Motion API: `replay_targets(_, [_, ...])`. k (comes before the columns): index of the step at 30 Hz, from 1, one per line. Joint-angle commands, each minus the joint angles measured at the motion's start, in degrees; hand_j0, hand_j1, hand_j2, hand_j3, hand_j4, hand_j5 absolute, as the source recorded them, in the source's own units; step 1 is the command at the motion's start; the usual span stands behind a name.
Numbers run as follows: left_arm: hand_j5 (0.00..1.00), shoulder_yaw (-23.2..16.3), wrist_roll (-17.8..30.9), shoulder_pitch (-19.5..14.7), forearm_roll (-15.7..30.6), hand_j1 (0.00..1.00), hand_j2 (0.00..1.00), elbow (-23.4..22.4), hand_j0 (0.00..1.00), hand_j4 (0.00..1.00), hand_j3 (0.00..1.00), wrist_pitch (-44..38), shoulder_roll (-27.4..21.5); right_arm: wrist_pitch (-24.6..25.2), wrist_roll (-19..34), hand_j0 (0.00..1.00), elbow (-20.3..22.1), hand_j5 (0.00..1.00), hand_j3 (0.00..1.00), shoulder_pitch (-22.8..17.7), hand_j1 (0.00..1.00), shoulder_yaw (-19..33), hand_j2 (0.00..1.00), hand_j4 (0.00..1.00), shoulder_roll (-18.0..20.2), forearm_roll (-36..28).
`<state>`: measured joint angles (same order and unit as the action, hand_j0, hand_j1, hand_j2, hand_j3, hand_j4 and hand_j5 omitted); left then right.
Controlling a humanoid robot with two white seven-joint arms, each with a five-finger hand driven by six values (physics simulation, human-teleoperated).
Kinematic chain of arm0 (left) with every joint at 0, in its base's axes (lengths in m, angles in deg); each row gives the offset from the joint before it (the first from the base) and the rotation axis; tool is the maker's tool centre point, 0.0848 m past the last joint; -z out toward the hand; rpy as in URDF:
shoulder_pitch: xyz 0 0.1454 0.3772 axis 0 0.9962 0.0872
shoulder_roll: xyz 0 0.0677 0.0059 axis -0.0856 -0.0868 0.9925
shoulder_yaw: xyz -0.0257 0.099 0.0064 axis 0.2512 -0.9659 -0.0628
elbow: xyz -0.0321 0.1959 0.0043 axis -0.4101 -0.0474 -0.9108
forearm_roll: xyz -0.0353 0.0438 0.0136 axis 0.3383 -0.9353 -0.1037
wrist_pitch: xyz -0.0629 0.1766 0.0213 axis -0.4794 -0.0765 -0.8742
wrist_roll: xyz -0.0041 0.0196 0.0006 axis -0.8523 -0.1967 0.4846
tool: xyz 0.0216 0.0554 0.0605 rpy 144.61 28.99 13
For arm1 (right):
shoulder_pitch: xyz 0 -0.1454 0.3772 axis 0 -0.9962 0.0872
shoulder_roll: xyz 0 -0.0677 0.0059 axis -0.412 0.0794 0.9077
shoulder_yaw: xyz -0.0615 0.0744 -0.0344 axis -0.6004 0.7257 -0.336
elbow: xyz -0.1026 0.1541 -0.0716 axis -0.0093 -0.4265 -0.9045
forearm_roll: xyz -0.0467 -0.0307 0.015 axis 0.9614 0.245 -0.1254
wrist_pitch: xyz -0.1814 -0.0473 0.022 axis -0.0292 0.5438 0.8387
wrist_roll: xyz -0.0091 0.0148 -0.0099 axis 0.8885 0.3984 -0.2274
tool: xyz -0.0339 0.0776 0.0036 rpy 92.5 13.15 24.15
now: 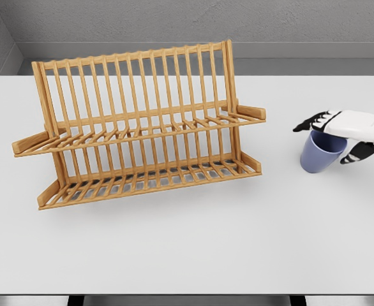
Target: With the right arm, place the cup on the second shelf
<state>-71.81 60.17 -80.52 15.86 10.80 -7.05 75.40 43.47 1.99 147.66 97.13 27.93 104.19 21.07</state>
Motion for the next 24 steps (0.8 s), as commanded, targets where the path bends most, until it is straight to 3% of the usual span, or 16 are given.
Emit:
replay_targets(1, [1.00, 0.0, 0.0, 0.0, 0.0, 1.00, 1.00, 0.0, 1.00, 1.00, 1.00, 0.0, 0.0, 0.2, 0.0, 0.99, -0.5, 0.99, 0.99, 0.0, 0.99, -0.2, 0.99, 0.99, -0.1, -0.2])
replay_targets(3, [1.00, 0.0, 0.0, 0.0, 0.0, 1.00, 1.00, 0.0, 1.00, 1.00, 1.00, 0.0, 0.0, 0.2, 0.0, 0.85, -0.6, 0.85, 0.85, 0.0, 0.85, -0.2, 0.85, 0.85, -0.1, -0.2])
replay_targets(9, [1.00, 0.0, 0.0, 0.0, 0.0, 1.00, 1.00, 0.0, 1.00, 1.00, 1.00, 0.0, 0.0, 0.2, 0.0, 0.63, -0.4, 0.63, 0.63, 0.0, 0.63, -0.2, 0.63, 0.63, -0.1, -0.2])
replay_targets(24, [1.00, 0.0, 0.0, 0.0, 0.0, 1.00, 1.00, 0.0, 1.00, 1.00, 1.00, 0.0, 0.0, 0.2, 0.0, 0.63, -0.1, 0.63, 0.63, 4.6, 0.63, 2.1, 0.63, 0.63, 0.2, -0.5])
